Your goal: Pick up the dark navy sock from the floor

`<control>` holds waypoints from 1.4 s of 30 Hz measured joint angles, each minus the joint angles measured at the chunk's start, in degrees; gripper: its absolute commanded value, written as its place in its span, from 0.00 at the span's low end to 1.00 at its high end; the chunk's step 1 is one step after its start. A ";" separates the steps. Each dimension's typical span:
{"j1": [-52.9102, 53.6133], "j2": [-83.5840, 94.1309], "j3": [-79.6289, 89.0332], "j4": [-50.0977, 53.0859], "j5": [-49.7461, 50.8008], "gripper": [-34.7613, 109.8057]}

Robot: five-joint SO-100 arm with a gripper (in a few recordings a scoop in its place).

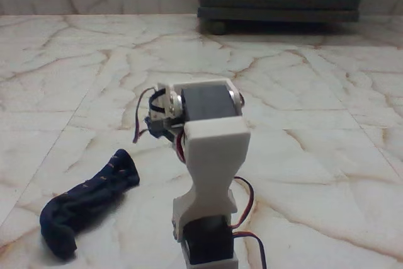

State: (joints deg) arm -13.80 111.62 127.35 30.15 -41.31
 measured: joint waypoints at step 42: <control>-29.00 -71.98 -60.03 10.28 23.73 0.33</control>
State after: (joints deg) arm -42.80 39.64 67.32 40.43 -17.58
